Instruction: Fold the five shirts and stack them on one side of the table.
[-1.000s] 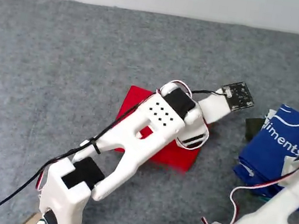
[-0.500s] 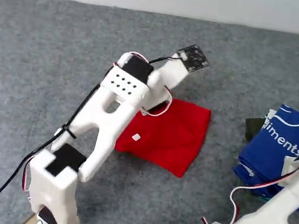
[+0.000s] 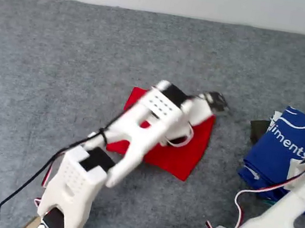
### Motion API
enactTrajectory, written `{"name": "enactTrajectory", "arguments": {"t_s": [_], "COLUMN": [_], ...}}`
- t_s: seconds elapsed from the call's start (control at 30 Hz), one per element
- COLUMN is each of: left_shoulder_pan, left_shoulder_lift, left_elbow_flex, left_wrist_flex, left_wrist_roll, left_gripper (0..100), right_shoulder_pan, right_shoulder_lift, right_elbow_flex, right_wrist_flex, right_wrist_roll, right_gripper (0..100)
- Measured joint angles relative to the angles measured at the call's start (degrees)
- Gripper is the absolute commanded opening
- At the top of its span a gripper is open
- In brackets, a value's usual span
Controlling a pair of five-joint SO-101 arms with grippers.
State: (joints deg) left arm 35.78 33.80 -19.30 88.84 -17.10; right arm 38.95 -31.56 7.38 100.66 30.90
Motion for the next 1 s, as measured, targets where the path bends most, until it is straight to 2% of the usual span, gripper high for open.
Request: {"name": "enactTrajectory", "arguments": {"t_s": [0.2,0.3,0.47,0.67,1.0], "left_shoulder_pan": [8.2,9.7,9.4,5.4,1.8], "left_shoulder_lift": [-1.9,-2.8,-6.9,-12.1,-11.0], "left_elbow_flex": [0.0,0.0,0.0,0.0,0.1], "left_wrist_flex": [7.6,9.5,9.9,9.9,8.8], "left_wrist_roll": [0.0,-0.2,-1.0,-2.1,-0.3], "left_gripper": [1,1,1,1,1], "right_shoulder_pan": [0.0,0.0,0.0,0.0,0.0], "right_shoulder_lift": [0.0,0.0,0.0,0.0,0.0], "right_elbow_flex": [0.0,0.0,0.0,0.0,0.0], "right_wrist_flex": [0.0,0.0,0.0,0.0,0.0], "right_wrist_roll": [0.0,0.0,0.0,0.0,0.0], "right_gripper": [0.9,0.9,0.9,0.9,0.9]}}
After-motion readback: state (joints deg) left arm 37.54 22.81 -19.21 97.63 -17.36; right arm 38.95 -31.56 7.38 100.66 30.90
